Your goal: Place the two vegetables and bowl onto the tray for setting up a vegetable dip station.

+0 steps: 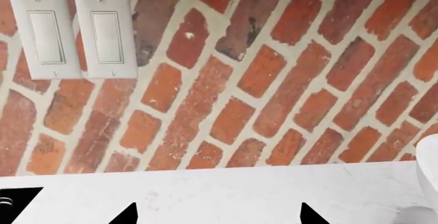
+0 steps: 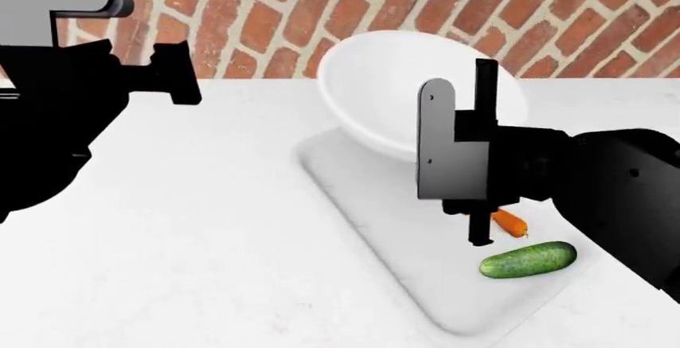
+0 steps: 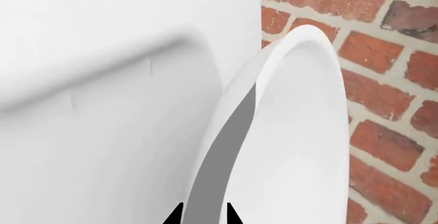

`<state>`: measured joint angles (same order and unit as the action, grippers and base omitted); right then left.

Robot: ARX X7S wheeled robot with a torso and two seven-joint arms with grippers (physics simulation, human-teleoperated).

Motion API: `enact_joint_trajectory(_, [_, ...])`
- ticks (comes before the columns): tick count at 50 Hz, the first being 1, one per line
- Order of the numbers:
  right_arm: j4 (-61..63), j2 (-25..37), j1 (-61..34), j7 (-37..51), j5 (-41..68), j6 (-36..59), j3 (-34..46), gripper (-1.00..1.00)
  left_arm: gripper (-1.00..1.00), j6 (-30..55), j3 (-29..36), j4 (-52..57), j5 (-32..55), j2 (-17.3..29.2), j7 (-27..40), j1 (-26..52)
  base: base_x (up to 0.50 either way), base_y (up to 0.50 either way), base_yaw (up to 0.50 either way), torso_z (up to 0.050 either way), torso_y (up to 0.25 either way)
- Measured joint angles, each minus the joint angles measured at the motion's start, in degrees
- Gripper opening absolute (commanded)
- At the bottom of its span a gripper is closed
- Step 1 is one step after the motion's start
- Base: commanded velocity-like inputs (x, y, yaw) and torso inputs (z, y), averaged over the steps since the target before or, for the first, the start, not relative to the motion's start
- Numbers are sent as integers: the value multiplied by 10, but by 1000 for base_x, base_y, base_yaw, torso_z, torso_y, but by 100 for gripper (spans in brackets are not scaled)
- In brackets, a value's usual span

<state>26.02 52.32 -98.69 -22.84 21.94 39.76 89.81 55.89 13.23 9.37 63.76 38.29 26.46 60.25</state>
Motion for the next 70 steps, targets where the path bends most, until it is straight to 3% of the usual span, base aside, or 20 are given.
enact_joint_trajectory(43, [-11,-14,21,-11,-5,-2,15,-100,100,-11,5,-9,-4,1,-4,-7,0,0,0,0,1])
enact_joint_trajectory(44, [-11,-15,21,-10,-6,-1,15,100,100,-11,5,-9,-5,1,-4,-7,0,0,0,0,10])
enact_joint_trajectory(70, [-16,-20,14,0,-34,7,2,100,100,-12,8,-12,-5,1,-3,-5,0,0,0,0,0])
